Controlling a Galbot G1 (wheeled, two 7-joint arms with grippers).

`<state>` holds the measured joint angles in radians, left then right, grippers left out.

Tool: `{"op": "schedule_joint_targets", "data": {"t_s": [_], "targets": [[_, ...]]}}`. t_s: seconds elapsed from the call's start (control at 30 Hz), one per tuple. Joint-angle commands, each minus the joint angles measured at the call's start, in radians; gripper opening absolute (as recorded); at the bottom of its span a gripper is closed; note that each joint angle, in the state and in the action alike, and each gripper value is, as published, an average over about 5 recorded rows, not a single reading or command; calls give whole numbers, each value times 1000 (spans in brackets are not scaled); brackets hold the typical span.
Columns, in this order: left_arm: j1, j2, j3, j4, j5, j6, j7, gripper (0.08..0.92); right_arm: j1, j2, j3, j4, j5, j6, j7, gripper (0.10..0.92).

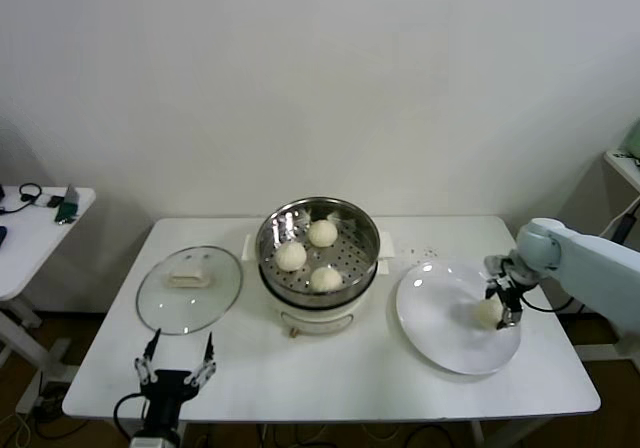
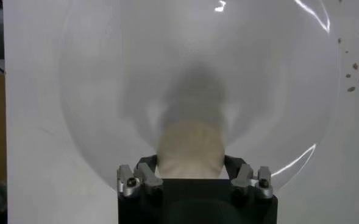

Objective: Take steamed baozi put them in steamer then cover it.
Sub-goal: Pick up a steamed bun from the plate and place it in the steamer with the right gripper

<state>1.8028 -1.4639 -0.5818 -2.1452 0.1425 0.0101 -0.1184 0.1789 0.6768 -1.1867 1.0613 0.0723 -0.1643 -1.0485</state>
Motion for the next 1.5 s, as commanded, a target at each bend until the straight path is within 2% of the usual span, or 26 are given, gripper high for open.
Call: {"op": "schedule_joint_targets", "data": {"t_s": [0.03, 0.2, 0.4, 0.8, 1.13, 1.5], "targets": [[-1, 0, 3, -4, 2, -1, -1, 823, 109, 8, -79, 12, 138, -25, 20, 730], [-7, 5, 10, -10, -1, 0, -2, 823, 340, 42, -246, 55, 372, -66, 42, 729], [-9, 11, 26, -26, -4, 2, -1, 823, 650, 162, -493, 71, 613, -78, 45, 729], [-15, 32, 70, -45, 4, -5, 2, 823, 813, 461, -618, 67, 908, -117, 74, 729], [-23, 44, 65, -70, -26, 5, 3, 823, 708, 679, -601, 8, 961, -148, 110, 729], [-14, 61, 25, -57, -77, -6, 6, 823, 564, 753, -637, -75, 866, -157, 109, 729]]}}
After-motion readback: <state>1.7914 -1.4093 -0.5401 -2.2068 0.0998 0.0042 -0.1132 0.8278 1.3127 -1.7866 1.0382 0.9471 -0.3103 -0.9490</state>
